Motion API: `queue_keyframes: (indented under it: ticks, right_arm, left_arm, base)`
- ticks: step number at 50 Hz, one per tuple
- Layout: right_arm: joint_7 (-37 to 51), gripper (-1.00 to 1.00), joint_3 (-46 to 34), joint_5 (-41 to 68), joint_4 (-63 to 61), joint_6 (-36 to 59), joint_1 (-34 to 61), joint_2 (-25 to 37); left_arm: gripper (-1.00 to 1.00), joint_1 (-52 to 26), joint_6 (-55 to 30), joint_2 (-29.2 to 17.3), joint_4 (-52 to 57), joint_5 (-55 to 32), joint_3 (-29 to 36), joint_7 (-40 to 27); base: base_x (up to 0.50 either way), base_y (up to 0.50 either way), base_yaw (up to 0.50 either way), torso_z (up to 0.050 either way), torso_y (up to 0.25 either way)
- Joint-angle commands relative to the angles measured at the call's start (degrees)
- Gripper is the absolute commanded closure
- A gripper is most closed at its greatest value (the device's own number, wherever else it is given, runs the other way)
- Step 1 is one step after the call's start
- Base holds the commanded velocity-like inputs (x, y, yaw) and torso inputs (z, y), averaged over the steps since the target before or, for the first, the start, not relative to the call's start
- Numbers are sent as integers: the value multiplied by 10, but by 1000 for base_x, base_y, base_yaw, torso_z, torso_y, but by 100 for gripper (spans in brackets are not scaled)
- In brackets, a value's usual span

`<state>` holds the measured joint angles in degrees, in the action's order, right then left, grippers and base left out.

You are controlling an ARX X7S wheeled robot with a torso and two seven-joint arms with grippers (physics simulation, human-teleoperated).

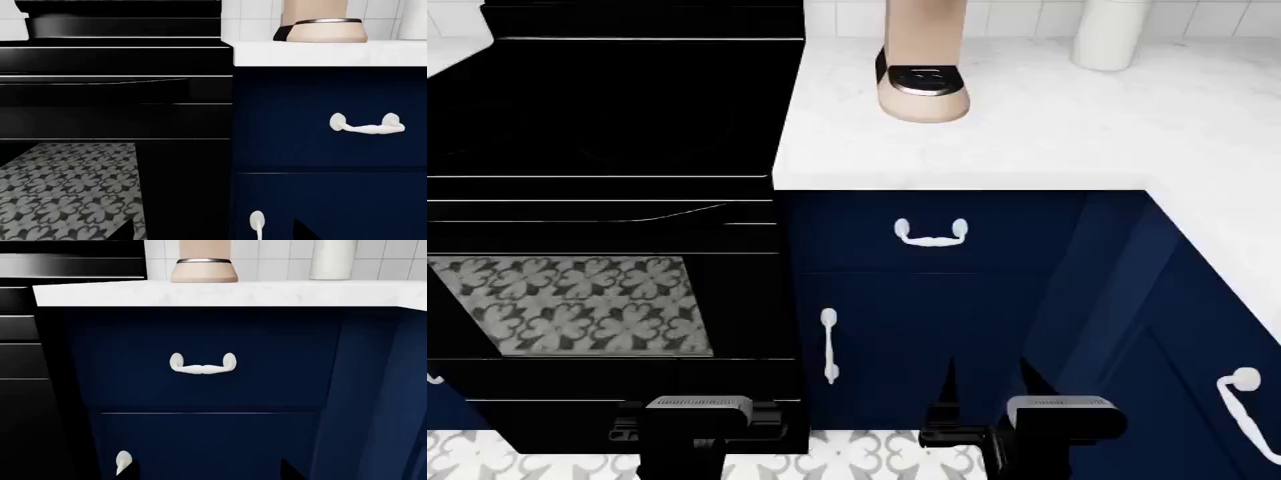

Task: Pick the mug from the cabinet, place it under the coffee machine dispenser, and press the start button.

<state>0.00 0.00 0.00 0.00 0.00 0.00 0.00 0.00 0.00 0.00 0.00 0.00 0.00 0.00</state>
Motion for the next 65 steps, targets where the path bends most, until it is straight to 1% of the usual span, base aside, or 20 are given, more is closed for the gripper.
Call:
queue_keyframes:
  ticks: [1, 3, 8, 28, 45, 48, 50, 51, 52, 53, 54, 55, 56, 58, 59, 60, 61, 62, 63, 65]
  right_arm:
    - [12, -100, -11, 9, 4, 0, 1, 9]
    - [21, -100, -17, 11, 7, -4, 1, 13]
    - [32, -100, -24, 20, 2, -3, 3, 23]
    - [52, -100, -41, 46, -11, -6, 0, 42]
    - [70, -100, -56, 51, -14, -17, -4, 49]
    - [66, -100, -56, 60, -18, -30, -6, 52]
    - [66, -100, -58, 60, -56, -22, -5, 59]
    - [67, -100, -58, 59, -109, 0, -1, 67]
    - [70, -100, -56, 58, -171, 34, 7, 76]
    - [72, -100, -49, 69, -252, 92, 28, 88]
    - [76, -100, -36, 93, -338, 178, 74, 101]
    - [83, -100, -21, 120, -411, 264, 140, 113]
    - [95, -100, 2, 158, -458, 349, 226, 121]
    - [117, -100, 55, 234, -479, 521, 398, 121]
    - [126, -100, 66, 253, -460, 607, 484, 123]
    - [133, -100, 68, 259, -427, 650, 570, 125]
    - [135, -100, 64, 260, -390, 670, 656, 126]
    - [135, -100, 58, 262, -352, 690, 716, 125]
    - [132, -100, 49, 262, -319, 699, 756, 125]
    - [125, -100, 28, 260, -260, 708, 819, 122]
  left_arm:
    - [-100, 2, 2, -8, 6, -10, 7, -15]
    - [-100, 2, -5, -13, 14, -24, 7, -21]
    - [-100, 8, 3, -25, 30, -75, 6, -1]
    - [-100, 12, 7, -47, 39, -97, 29, -8]
    - [-100, 14, 16, -59, 42, -125, 32, -14]
    - [-100, 14, 14, -62, 42, -132, 33, -13]
    - [-100, 10, 12, -64, 41, -127, 33, -20]
    - [-100, 6, 6, -66, 44, -124, 32, -25]
    - [-100, -9, -32, -73, 51, -125, 29, -35]
    - [-100, -27, -68, -81, 57, -125, 29, -41]
    - [-100, -48, -84, -91, 62, -119, 27, -46]
    - [-100, -68, -99, -99, 62, -107, 26, -55]
    - [-100, -87, -82, -106, 51, -87, 28, -60]
    - [-100, -124, -37, -119, 13, -46, 33, -74]
    - [-100, -148, -44, -126, -7, -43, 31, -74]
    - [-100, -175, -57, -132, -26, -45, 28, -69]
    - [-100, -196, -65, -136, -43, -46, 26, -68]
    - [-100, -213, -63, -139, -62, -39, 26, -71]
    - [-100, -227, -64, -140, -77, -37, 25, -73]
    - [-100, -247, -97, -141, -92, -60, 19, -57]
  base:
    - [0, 0, 0, 0, 0]
    - [0, 0, 0, 0, 0]
    - [0, 0, 0, 24, 37]
    - [0, 0, 0, 49, 86]
    - [0, 0, 0, 50, 86]
    - [0, 0, 0, 50, 87]
    - [0, 0, 0, 50, 86]
    - [0, 0, 0, 50, 74]
    - [0, 0, 0, 0, 0]
    - [0, 0, 0, 0, 0]
    - [0, 0, 0, 0, 0]
    - [0, 0, 0, 0, 0]
    - [0, 0, 0, 0, 0]
    - [0, 0, 0, 0, 0]
    - [0, 0, 0, 0, 0]
    - [0, 0, 0, 0, 0]
    - [0, 0, 0, 0, 0]
    - [0, 0, 0, 0, 0]
    - [0, 0, 0, 0, 0]
    - [0, 0, 0, 0, 0]
